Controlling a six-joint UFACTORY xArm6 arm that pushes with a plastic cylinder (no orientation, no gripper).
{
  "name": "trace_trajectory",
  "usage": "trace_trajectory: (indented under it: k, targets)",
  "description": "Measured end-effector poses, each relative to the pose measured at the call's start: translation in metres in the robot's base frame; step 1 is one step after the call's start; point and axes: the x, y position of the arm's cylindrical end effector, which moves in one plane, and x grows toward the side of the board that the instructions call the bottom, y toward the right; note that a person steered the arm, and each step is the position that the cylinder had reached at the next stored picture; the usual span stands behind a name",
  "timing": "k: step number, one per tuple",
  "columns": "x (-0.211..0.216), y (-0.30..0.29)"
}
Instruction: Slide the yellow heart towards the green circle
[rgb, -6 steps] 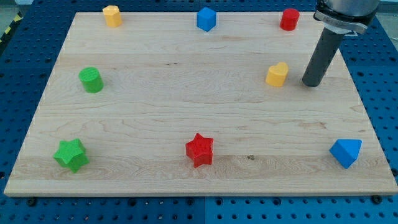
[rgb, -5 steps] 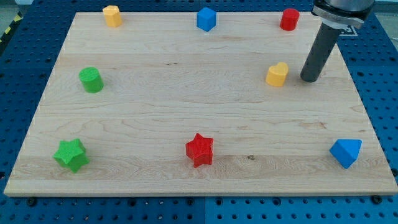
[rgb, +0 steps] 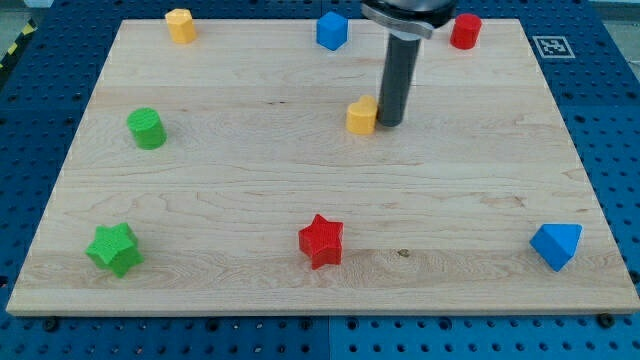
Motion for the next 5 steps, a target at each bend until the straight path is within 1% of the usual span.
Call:
trace_trajectory:
  k: [5]
  targets:
    - [-0.003,-0.116]
